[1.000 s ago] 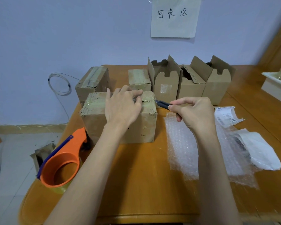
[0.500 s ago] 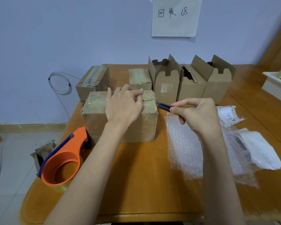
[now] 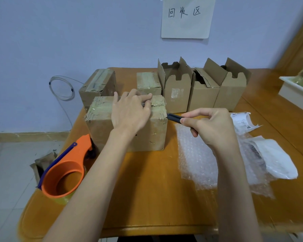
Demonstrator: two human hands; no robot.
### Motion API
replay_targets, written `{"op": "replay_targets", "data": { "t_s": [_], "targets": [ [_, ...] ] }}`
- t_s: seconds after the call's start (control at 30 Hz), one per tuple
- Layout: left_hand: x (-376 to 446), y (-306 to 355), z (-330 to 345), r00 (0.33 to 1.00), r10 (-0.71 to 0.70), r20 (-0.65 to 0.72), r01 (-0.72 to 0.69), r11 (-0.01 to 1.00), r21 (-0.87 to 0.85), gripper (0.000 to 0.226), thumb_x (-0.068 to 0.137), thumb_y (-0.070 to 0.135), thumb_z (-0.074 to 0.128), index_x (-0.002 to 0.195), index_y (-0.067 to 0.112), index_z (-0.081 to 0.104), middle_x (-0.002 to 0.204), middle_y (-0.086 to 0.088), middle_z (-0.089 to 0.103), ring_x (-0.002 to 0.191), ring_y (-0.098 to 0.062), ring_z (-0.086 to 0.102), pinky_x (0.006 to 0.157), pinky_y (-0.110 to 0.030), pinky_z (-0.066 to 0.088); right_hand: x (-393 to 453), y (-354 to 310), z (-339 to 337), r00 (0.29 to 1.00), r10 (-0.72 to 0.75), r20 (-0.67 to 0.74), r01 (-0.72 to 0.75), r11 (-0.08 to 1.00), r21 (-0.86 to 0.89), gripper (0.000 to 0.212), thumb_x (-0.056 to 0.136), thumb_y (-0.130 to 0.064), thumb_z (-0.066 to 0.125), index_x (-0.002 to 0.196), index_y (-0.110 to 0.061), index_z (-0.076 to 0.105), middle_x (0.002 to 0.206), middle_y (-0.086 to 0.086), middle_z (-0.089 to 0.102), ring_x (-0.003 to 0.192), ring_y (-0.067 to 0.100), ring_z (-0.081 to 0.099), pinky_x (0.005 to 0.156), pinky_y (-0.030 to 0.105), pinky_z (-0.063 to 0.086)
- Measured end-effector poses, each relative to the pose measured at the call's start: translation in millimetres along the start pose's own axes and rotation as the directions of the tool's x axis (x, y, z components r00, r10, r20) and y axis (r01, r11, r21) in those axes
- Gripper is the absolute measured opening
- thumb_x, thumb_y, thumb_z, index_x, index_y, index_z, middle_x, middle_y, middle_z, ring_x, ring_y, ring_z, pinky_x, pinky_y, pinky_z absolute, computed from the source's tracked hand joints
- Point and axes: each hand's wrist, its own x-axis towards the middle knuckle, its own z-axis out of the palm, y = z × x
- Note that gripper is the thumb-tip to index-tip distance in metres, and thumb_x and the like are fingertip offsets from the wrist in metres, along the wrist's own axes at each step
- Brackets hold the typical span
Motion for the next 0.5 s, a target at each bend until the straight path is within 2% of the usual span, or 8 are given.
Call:
{"op": "replay_targets", "data": {
  "t_s": [0.1, 0.17, 0.23, 0.3, 0.33, 0.37, 0.4, 0.5],
  "targets": [
    [-2.4, -1.6, -1.9, 1.0, 0.03, -0.001, -0.03, 1.0, -0.001, 0.039, 0.101, 0.04, 0.032, 0.131, 0.04, 0.057, 0.131, 0.011, 0.058, 0.127, -0.015, 0.048, 0.121, -0.046, 0.007, -2.9, -0.9, 0.9, 1.0, 0.007, -0.01, -0.007, 0.999, -0.052, 0.004, 0.08, -0.019, 0.075, 0.078, -0.023, 0.075, 0.047, 0.0, 0.055, 0.034, 0.002, 0.043, 0.047, 0.018, 0.042],
    [-3.7, -3.0, -3.4, 0.999, 0.044, -0.007, -0.044, 0.999, -0.016, 0.041, 0.101, 0.041, 0.031, 0.136, 0.037, 0.051, 0.133, 0.008, 0.058, 0.129, -0.014, 0.047, 0.12, -0.045, 0.004, -5.0, -0.2, -0.7, 0.999, -0.005, -0.046, 0.001, 0.996, -0.087, 0.003, 0.081, -0.025, 0.073, 0.079, -0.028, 0.073, 0.05, -0.003, 0.058, 0.038, 0.002, 0.046, 0.052, 0.024, 0.039],
    [-4.7, -4.4, -4.1, 0.998, 0.044, -0.035, -0.046, 0.997, -0.07, 0.039, 0.1, 0.039, 0.035, 0.134, 0.034, 0.052, 0.129, 0.005, 0.06, 0.124, -0.015, 0.051, 0.12, -0.043, 0.011, -5.5, 2.2, -4.4, 0.992, -0.029, -0.124, 0.018, 0.996, -0.088, 0.001, 0.084, -0.028, 0.07, 0.083, -0.029, 0.071, 0.057, -0.002, 0.061, 0.048, 0.005, 0.05, 0.055, 0.026, 0.04],
    [-6.5, -4.9, -4.5, 0.995, 0.022, -0.093, -0.037, 0.987, -0.155, 0.03, 0.098, 0.037, 0.042, 0.117, 0.03, 0.064, 0.117, 0.006, 0.061, 0.111, -0.014, 0.054, 0.11, -0.038, 0.033, -3.3, 5.2, -6.4, 0.977, -0.056, -0.205, 0.039, 0.995, -0.086, 0.004, 0.088, -0.03, 0.066, 0.091, -0.03, 0.067, 0.066, 0.002, 0.063, 0.058, 0.011, 0.053, 0.058, 0.027, 0.039],
    [-7.6, -4.7, -4.6, 0.991, 0.005, -0.131, -0.03, 0.982, -0.188, 0.026, 0.097, 0.036, 0.045, 0.106, 0.027, 0.068, 0.108, 0.006, 0.06, 0.102, -0.013, 0.053, 0.096, -0.034, 0.042, -1.0, 6.5, -5.1, 0.973, -0.063, -0.223, 0.042, 0.995, -0.095, 0.007, 0.09, -0.032, 0.062, 0.096, -0.03, 0.064, 0.071, 0.003, 0.064, 0.063, 0.013, 0.055, 0.059, 0.028, 0.039],
    [-8.8, -4.0, -5.4, 0.986, -0.01, -0.167, -0.024, 0.979, -0.202, 0.024, 0.096, 0.035, 0.047, 0.097, 0.024, 0.069, 0.099, 0.007, 0.058, 0.094, -0.011, 0.05, 0.082, -0.029, 0.043, 1.9, 8.7, -1.2, 0.973, -0.062, -0.221, 0.038, 0.993, -0.111, 0.011, 0.092, -0.034, 0.059, 0.102, -0.029, 0.061, 0.075, 0.002, 0.064, 0.068, 0.014, 0.057, 0.061, 0.029, 0.041],
    [-10.0, -3.3, -6.4, 0.981, -0.018, -0.195, -0.021, 0.98, -0.196, 0.025, 0.096, 0.033, 0.048, 0.09, 0.021, 0.069, 0.092, 0.006, 0.056, 0.089, -0.012, 0.048, 0.075, -0.027, 0.041, 4.4, 10.8, 4.5, 0.977, -0.055, -0.206, 0.028, 0.991, -0.13, 0.016, 0.094, -0.035, 0.056, 0.108, -0.027, 0.058, 0.078, -0.001, 0.062, 0.072, 0.014, 0.057, 0.063, 0.029, 0.042],
    [-13.6, -2.0, -11.1, 0.977, -0.006, -0.213, -0.022, 0.991, -0.132, 0.028, 0.096, 0.031, 0.046, 0.081, 0.017, 0.065, 0.084, 0.003, 0.056, 0.085, -0.014, 0.048, 0.081, -0.03, 0.039, 10.6, 20.6, 29.1, 0.989, -0.053, -0.136, 0.018, 0.97, -0.244, 0.017, 0.1, -0.034, 0.046, 0.113, -0.024, 0.05, 0.081, -0.006, 0.056, 0.072, 0.012, 0.056, 0.062, 0.031, 0.047]
  ]
}}
